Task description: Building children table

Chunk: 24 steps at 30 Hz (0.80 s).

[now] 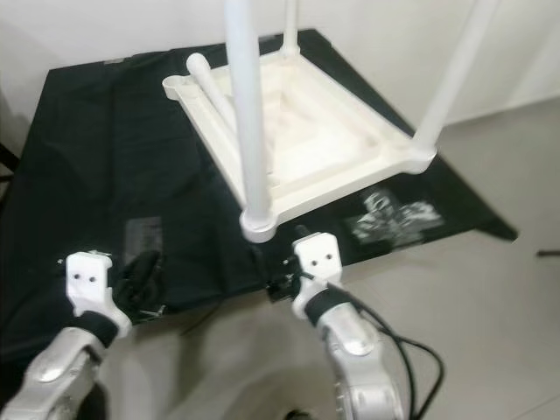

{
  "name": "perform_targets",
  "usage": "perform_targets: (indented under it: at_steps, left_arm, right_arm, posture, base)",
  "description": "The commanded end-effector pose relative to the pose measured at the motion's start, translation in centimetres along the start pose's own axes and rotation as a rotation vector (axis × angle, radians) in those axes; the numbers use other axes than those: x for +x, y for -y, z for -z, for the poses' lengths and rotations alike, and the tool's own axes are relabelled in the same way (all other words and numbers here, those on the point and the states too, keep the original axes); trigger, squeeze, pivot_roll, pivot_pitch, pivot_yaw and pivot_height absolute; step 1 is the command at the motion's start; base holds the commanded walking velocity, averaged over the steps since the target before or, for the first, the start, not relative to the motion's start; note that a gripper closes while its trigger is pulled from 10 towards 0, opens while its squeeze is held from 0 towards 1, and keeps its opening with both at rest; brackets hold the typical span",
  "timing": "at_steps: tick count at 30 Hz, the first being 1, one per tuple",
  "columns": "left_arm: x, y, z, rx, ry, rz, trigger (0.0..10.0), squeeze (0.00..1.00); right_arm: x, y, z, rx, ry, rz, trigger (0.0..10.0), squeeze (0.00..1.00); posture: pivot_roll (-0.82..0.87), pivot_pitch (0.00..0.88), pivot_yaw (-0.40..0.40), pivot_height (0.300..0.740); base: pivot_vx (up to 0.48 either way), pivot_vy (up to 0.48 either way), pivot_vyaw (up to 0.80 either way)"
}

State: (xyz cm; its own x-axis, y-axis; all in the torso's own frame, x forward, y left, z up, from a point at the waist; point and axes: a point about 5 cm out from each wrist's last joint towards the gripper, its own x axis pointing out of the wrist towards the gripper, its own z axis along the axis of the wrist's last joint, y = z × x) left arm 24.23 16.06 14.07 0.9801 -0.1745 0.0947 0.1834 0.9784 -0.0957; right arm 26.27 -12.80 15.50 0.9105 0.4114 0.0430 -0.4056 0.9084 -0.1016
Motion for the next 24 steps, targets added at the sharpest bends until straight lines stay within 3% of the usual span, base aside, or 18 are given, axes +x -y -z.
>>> perform_targets:
  at_steps: [1, 8, 9, 10, 12, 16, 24]
  left_arm:
    - [-0.3, 0.2, 0.4, 0.0, -0.02, 0.0, 10.0, 0.0]
    - [-0.2, 0.6, 0.3, 0.002, -0.023, 0.021, 10.0, 0.0]
    - [-0.1, 0.7, 0.3, 0.006, -0.024, 0.026, 10.0, 0.01]
    - [-0.1, 0.8, 0.3, 0.011, -0.028, 0.033, 10.0, 0.09]
    - [-0.1, 0.9, 0.4, 0.009, -0.029, 0.04, 10.0, 0.09]
    - [0.0, 1.1, 0.6, -0.002, -0.038, 0.051, 10.0, 0.0]
    - [0.6, 1.5, 0.9, -0.028, -0.047, 0.09, 10.0, 0.0]
  right_arm:
    - [-0.1, -0.1, 0.5, 0.005, -0.013, -0.008, 10.0, 0.0]
    - [0.0, -0.1, 0.7, 0.002, -0.018, -0.017, 10.0, 0.0]
    - [0.0, -0.1, 0.7, 0.001, -0.019, -0.018, 10.0, 0.0]
    - [0.1, 0.0, 0.8, 0.002, -0.021, -0.02, 10.0, 0.0]
    - [0.1, 0.0, 0.8, 0.002, -0.023, -0.021, 10.0, 0.0]
    - [0.2, 0.0, 1.0, 0.004, -0.026, -0.024, 10.0, 0.0]
    - [0.4, 0.3, 1.2, 0.012, -0.032, -0.019, 10.0, 0.0]
  posture:
    - [-0.03, 0.171, 0.046, 0.74]
    - [-0.03, 0.159, 0.042, 0.74]
    - [-0.03, 0.159, 0.042, 0.74]
    - [-0.03, 0.152, 0.042, 0.74]
    - [-0.03, 0.149, 0.041, 0.74]
    - [-0.03, 0.144, 0.04, 0.74]
    - [-0.03, 0.145, 0.035, 0.74]
  base:
    - [0.0, -0.465, 0.0]
    - [0.0, -0.465, 0.0]
    - [0.0, -0.465, 0.0]
    - [0.0, -0.469, 0.0]
    - [0.0, -0.469, 0.0]
    - [0.0, -0.469, 0.0]
    - [0.0, -0.468, 0.0]
